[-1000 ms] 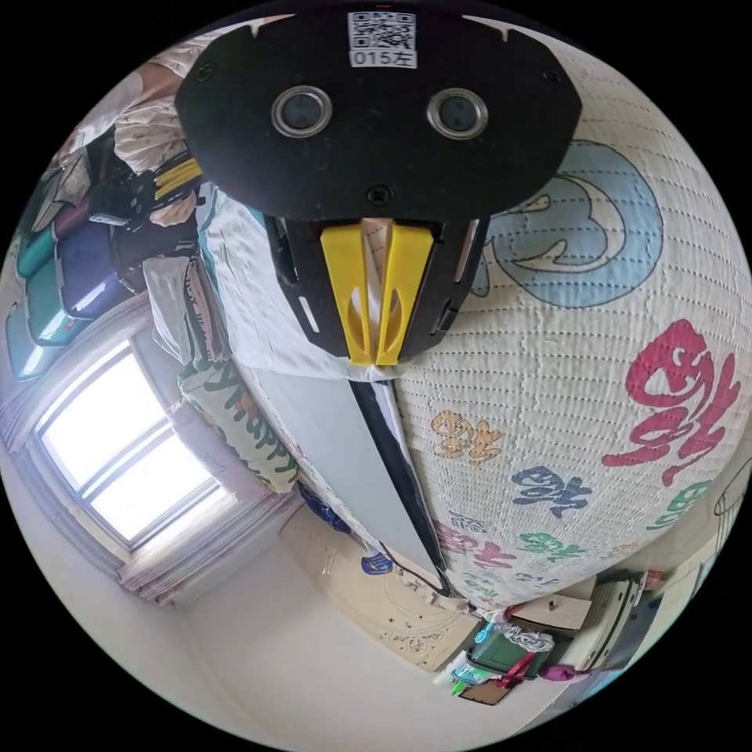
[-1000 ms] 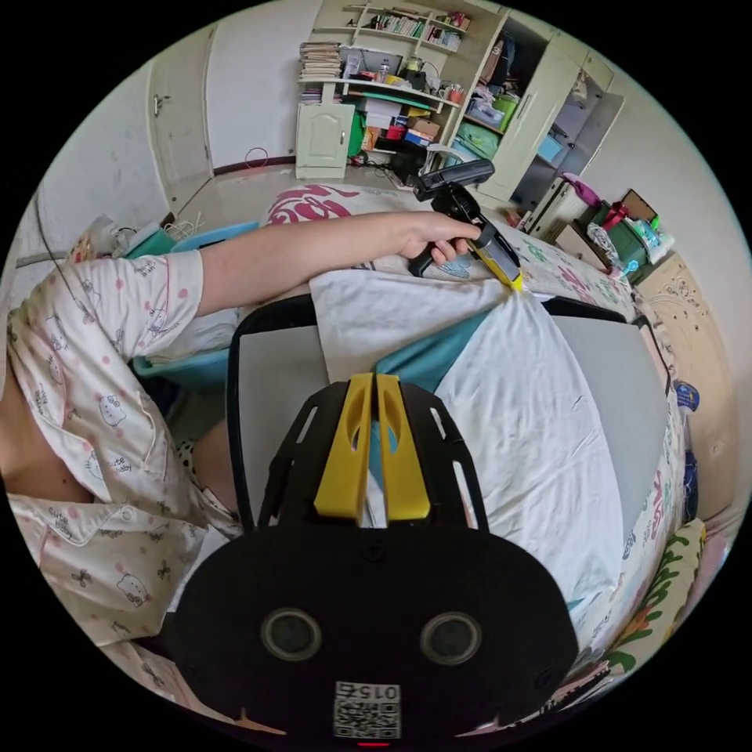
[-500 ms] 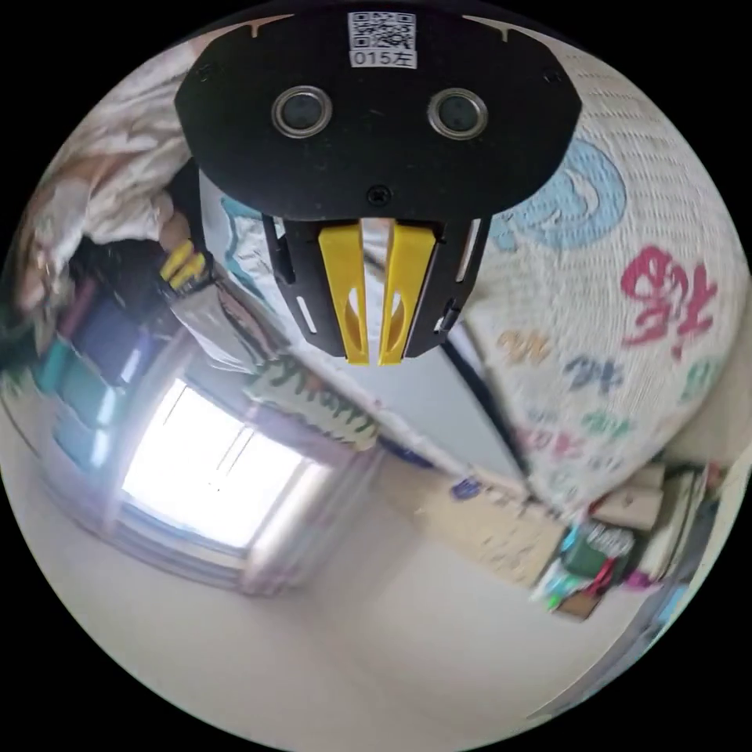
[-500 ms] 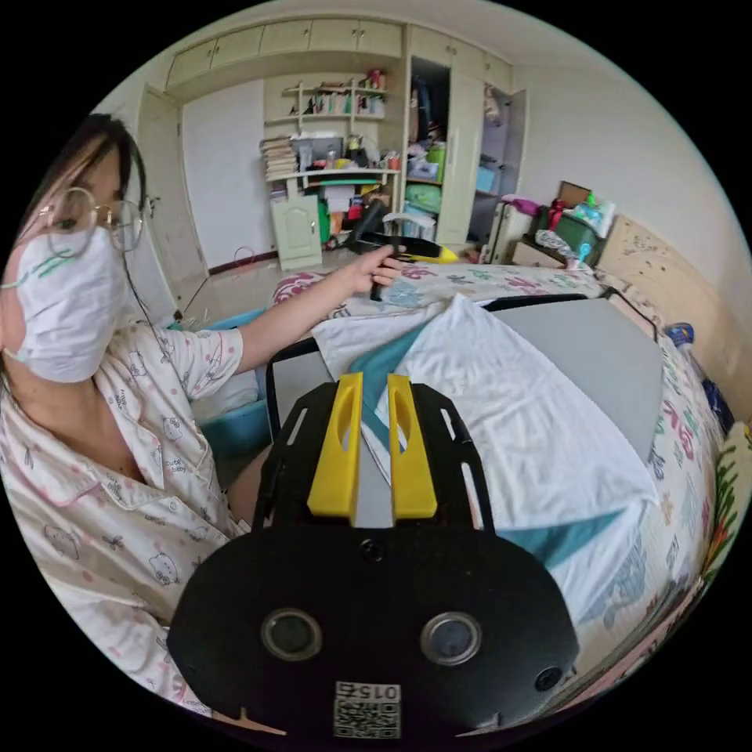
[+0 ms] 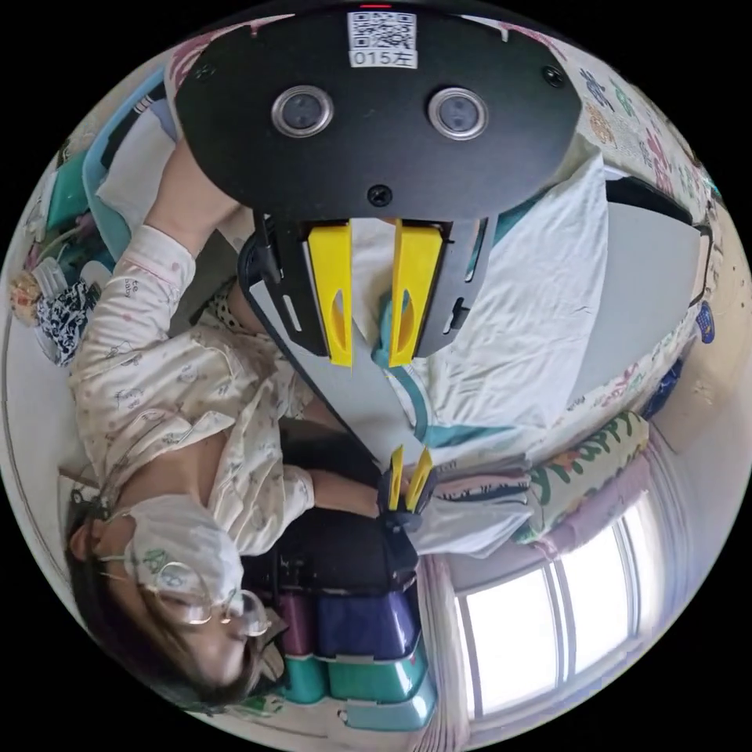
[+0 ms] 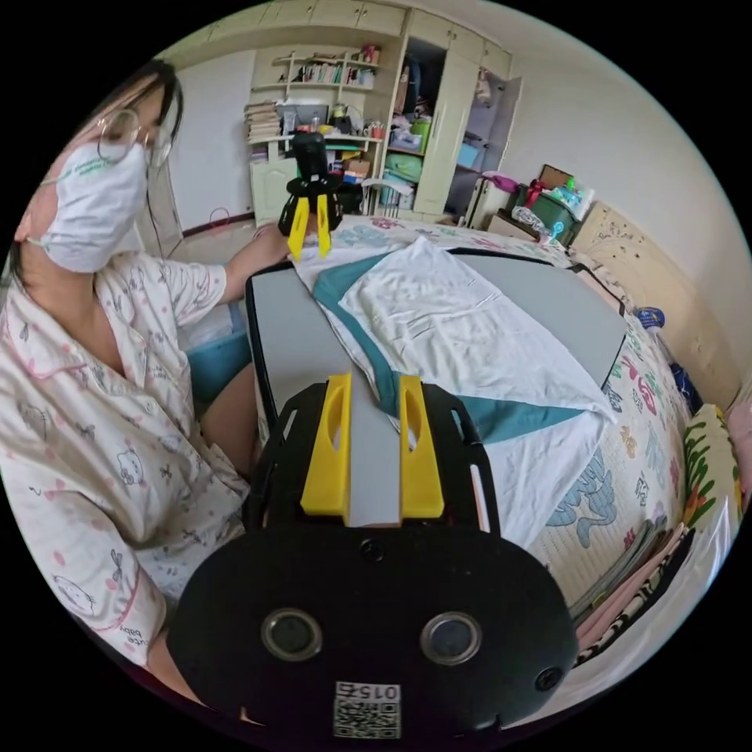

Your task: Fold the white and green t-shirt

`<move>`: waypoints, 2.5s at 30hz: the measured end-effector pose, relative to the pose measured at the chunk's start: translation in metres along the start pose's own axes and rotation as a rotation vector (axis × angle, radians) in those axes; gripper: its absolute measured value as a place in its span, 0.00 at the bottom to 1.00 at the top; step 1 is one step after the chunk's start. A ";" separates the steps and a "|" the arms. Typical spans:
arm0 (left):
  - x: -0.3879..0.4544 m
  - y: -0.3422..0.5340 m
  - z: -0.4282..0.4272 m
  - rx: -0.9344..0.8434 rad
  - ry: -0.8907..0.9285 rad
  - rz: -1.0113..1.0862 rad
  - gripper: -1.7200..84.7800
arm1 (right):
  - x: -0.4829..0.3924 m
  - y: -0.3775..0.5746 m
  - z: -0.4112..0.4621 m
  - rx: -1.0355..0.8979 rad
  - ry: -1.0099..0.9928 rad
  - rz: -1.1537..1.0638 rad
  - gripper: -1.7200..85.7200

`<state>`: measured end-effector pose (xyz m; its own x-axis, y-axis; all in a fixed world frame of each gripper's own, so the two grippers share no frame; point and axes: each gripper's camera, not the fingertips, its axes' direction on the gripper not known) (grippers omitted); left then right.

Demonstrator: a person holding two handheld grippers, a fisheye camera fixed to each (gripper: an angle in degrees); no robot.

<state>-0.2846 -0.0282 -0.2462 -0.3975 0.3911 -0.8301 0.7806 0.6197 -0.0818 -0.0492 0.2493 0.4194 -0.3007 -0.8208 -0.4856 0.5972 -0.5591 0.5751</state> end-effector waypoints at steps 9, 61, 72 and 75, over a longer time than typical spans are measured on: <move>0.014 0.073 0.071 -0.138 0.051 -0.030 0.09 | 0.019 -0.008 -0.009 -0.047 0.050 0.037 0.04; -0.226 0.091 0.438 0.041 -0.382 -0.447 0.04 | 0.172 0.055 -0.289 0.252 0.387 0.698 0.10; -0.465 -0.093 0.705 -0.219 -0.575 -0.706 0.09 | 0.204 0.087 -0.328 0.375 0.299 0.719 0.02; -0.522 -0.123 0.766 -0.296 -0.583 -0.787 0.10 | 0.207 0.102 -0.337 0.420 0.303 0.728 0.02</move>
<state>0.1964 -0.8297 -0.2256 -0.3878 -0.5420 -0.7456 0.2178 0.7321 -0.6455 0.1997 0.0618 0.1559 0.2914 -0.9563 -0.0246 0.2242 0.0432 0.9736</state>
